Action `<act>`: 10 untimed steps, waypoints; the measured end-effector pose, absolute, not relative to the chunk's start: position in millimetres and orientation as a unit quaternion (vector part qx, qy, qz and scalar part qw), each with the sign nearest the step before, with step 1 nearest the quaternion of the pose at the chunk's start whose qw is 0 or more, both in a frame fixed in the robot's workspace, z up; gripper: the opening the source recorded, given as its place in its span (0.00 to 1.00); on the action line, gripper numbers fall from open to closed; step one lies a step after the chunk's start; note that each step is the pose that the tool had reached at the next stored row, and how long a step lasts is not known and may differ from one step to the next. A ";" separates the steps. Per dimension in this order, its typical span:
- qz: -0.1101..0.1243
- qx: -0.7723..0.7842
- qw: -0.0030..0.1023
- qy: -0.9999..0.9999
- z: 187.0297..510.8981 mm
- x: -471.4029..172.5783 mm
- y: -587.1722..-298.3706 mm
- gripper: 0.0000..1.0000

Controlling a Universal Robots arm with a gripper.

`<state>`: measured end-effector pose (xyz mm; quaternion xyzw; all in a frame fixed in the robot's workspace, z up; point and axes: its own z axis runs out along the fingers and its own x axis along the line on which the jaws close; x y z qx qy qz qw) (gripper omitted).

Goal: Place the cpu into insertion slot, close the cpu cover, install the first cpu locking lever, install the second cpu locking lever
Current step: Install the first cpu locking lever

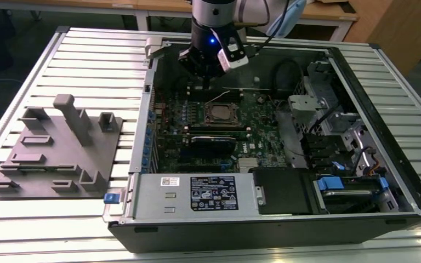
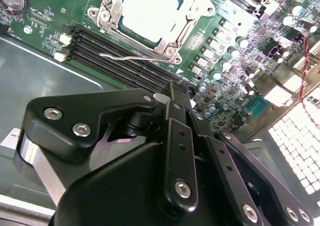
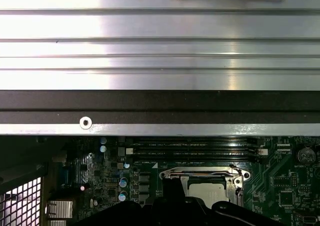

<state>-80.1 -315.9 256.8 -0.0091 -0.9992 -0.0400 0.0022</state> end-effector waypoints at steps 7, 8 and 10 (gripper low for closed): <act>-0.055 -0.009 0.002 -0.998 253.5 -79.5 -315.9 0.10; -0.055 -0.010 0.002 -0.998 252.8 -79.2 -315.9 0.10; -0.054 -0.014 0.002 -0.998 251.7 -78.4 -315.9 0.10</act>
